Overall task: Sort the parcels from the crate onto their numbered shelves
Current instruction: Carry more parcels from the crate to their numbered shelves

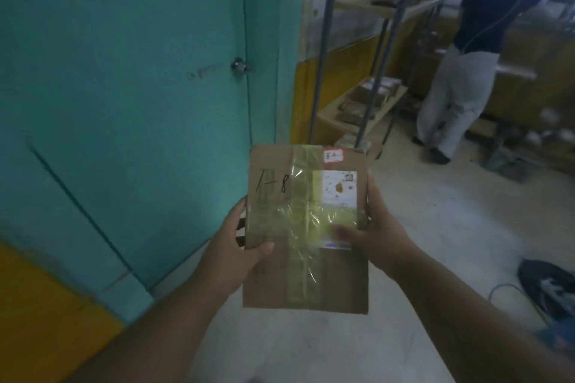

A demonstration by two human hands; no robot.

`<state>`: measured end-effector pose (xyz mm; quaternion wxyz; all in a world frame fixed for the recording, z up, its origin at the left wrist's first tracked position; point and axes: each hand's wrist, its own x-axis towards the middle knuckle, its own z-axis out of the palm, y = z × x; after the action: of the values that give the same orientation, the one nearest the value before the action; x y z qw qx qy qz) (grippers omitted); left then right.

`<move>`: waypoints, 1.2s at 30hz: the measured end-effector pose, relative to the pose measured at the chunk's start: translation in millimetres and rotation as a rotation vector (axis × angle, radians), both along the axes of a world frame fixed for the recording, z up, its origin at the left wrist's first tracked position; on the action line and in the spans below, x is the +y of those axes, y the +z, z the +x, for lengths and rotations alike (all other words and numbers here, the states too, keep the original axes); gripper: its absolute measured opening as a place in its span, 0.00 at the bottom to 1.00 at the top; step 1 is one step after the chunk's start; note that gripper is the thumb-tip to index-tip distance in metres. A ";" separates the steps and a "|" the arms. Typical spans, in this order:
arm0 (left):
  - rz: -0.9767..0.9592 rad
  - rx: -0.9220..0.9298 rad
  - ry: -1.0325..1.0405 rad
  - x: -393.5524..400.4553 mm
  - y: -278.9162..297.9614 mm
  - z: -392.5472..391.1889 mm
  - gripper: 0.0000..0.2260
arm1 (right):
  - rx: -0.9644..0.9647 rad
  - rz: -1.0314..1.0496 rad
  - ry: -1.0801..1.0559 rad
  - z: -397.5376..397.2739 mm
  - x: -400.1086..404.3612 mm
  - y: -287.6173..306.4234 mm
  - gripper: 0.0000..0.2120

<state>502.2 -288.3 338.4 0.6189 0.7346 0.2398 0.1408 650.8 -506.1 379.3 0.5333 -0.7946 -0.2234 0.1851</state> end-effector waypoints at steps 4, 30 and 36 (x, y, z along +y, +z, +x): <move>0.058 0.017 -0.154 -4.8 -3.6 97.4 0.45 | -0.017 -0.034 -0.138 78.6 -19.5 -13.2 0.54; 0.388 0.061 -0.783 -278.2 -6.0 690.7 0.43 | 0.008 -0.220 -0.567 577.7 -329.2 -28.3 0.58; 0.416 0.021 -0.772 -289.6 -18.2 847.7 0.43 | -0.019 -0.246 -0.558 735.2 -341.9 -43.0 0.58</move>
<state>1349.9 -577.8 320.2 0.4626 0.8807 -0.0797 -0.0630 1386.0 -848.1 336.3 0.4614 -0.8855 0.0228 0.0497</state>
